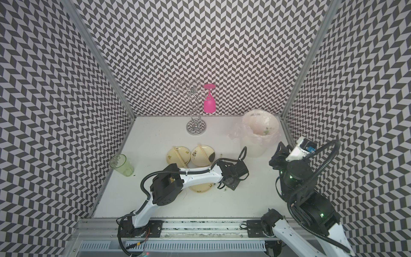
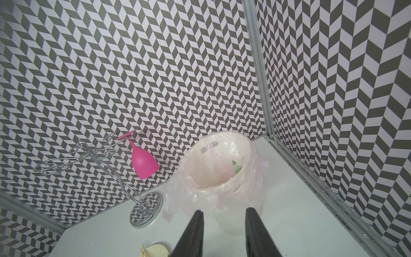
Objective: Remove the packaging of disposable chopsticks
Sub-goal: Pick up the disposable chopsticks from the center of the board.
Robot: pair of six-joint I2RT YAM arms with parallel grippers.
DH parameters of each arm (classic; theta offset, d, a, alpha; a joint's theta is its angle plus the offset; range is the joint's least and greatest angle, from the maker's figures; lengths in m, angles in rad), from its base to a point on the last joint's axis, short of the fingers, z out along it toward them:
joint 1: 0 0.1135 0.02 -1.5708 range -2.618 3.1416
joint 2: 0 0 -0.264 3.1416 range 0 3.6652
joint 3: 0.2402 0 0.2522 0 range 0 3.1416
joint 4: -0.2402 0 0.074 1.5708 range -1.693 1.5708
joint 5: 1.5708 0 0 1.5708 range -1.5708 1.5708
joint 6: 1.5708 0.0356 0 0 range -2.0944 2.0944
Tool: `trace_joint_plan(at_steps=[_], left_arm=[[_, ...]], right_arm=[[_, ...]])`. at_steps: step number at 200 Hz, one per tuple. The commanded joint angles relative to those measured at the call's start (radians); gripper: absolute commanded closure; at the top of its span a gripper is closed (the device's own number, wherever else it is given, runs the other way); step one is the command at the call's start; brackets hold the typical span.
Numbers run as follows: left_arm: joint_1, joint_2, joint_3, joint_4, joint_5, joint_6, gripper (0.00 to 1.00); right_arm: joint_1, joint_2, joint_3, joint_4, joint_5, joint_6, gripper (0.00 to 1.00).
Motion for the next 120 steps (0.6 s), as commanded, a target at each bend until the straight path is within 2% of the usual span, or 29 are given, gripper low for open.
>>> trace_joint_plan(at_steps=[1, 30, 52, 96, 120], left_arm=[[-0.002, 0.074, -0.018, -0.112, -0.017, 0.005, 1.0], [0.002, 0.017, -0.038, -0.082, -0.065, -0.003, 1.0], [0.001, -0.11, -0.096, 0.027, -0.091, 0.014, 1.0], [0.0, -0.407, -0.294, 0.302, -0.087, 0.054, 1.0], [0.002, -0.61, -0.451, 0.483, -0.053, 0.065, 1.0]], right_arm=[[-0.003, -0.009, -0.01, 0.056, 0.003, -0.014, 0.68], [-0.003, 0.006, -0.02, 0.059, -0.036, -0.011, 0.68], [-0.003, 0.023, -0.031, 0.083, -0.115, -0.008, 0.68], [-0.003, -0.008, -0.094, 0.248, -0.351, -0.025, 0.7], [-0.003, -0.036, -0.134, 0.361, -0.594, -0.13, 0.71]])
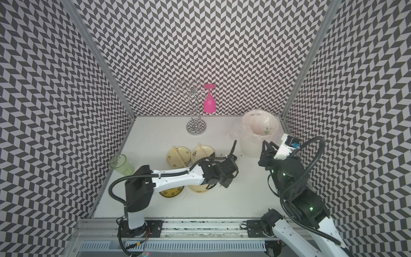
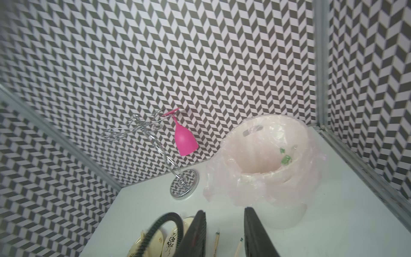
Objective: Remove the packaging of disposable chopsticks
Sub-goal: Pick up the disposable chopsticks from the center of the board.
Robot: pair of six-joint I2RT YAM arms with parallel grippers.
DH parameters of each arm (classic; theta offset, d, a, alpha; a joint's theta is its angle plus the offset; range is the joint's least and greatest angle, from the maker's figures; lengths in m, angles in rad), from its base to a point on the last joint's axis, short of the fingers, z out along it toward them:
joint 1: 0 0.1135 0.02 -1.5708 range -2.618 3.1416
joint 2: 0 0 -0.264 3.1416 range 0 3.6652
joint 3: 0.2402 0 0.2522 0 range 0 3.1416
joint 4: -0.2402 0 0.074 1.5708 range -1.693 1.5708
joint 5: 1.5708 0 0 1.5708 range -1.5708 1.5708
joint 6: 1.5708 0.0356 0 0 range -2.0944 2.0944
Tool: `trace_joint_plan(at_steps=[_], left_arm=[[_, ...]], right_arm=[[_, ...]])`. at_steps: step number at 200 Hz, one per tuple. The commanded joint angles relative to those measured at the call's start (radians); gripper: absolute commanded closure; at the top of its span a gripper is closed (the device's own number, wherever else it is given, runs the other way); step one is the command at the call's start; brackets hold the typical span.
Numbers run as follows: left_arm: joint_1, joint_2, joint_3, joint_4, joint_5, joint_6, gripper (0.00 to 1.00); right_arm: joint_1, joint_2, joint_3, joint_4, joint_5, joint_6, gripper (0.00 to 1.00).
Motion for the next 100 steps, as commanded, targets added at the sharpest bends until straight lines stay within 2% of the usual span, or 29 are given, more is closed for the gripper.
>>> trace_joint_plan(at_steps=[1, 10, 30, 52, 60, 76, 100], left_arm=[[0.0, -0.197, -0.12, 0.246, 0.007, 0.019, 1.0], [0.001, -0.288, -0.19, 0.321, -0.001, 0.019, 1.0], [0.018, -0.506, -0.379, 0.538, 0.021, 0.071, 1.0], [0.04, -0.709, -0.567, 0.806, 0.143, 0.136, 1.0], [0.044, -0.754, -0.597, 0.848, 0.175, 0.154, 1.0], [0.048, -0.811, -0.635, 0.901, 0.234, 0.19, 1.0], [0.049, -0.864, -0.672, 0.952, 0.318, 0.209, 1.0]], right_arm=[[-0.003, -0.043, -0.031, 0.196, -0.285, -0.107, 0.71], [-0.003, -0.06, -0.052, 0.248, -0.38, -0.137, 0.7], [-0.003, -0.089, -0.107, 0.378, -0.49, -0.131, 0.69], [-0.003, -0.076, -0.174, 0.545, -0.7, -0.115, 0.65], [-0.003, -0.049, -0.19, 0.607, -0.813, -0.105, 0.63], [-0.003, 0.029, -0.207, 0.724, -1.022, -0.054, 0.51], [-0.002, 0.146, -0.19, 0.855, -1.218, -0.005, 0.45]])
